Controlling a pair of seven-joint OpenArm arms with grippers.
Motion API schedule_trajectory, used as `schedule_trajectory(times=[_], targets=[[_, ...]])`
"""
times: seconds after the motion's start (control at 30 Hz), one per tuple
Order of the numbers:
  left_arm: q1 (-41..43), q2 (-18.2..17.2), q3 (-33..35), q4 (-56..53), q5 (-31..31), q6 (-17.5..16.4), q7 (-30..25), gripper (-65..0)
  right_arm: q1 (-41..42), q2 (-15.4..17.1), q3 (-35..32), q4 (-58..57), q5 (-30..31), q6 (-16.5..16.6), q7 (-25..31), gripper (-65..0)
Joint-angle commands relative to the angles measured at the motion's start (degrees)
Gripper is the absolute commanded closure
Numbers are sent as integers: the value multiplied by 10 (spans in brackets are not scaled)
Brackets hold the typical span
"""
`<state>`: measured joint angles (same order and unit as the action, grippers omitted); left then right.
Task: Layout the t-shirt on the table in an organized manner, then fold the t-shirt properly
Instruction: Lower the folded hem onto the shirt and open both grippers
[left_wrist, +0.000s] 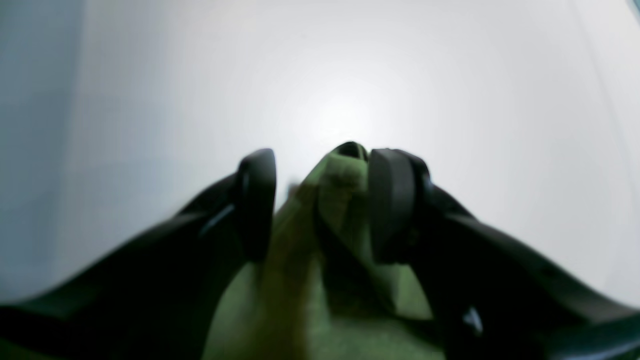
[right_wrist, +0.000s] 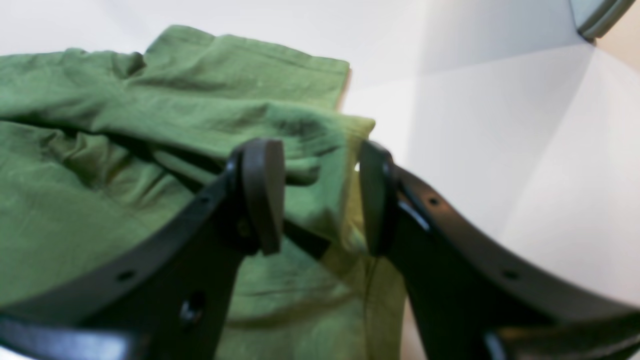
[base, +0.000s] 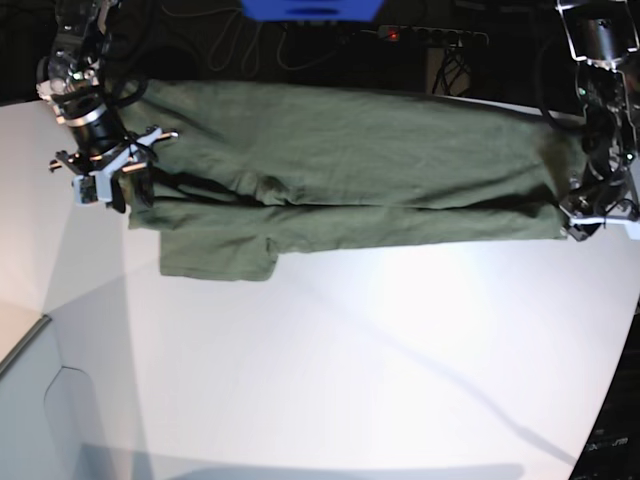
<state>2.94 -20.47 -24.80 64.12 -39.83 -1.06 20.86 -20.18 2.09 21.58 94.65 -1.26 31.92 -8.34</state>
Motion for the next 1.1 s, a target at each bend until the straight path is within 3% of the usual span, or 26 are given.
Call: schedule_trajectory(times=[0.0, 0.4, 0.57, 0.7, 1.07], targets=[[-15, -12, 2, 4, 11, -3, -13, -293, 2, 5, 2, 11, 9, 6, 15, -252], [-38, 13, 8, -2, 81, -3, -14, -283, 14, 6, 3, 10, 9, 6, 13, -252], [-37, 13, 5, -13, 81, -3, -15, -169, 14, 6, 3, 10, 9, 6, 13, -252], [-37, 13, 5, -15, 82, -3, -14, 0, 14, 5, 2, 10, 9, 6, 13, -252], [-18, 13, 4, 39, 76, -4, -12, 0, 14, 6, 2, 10, 9, 6, 13, -251]])
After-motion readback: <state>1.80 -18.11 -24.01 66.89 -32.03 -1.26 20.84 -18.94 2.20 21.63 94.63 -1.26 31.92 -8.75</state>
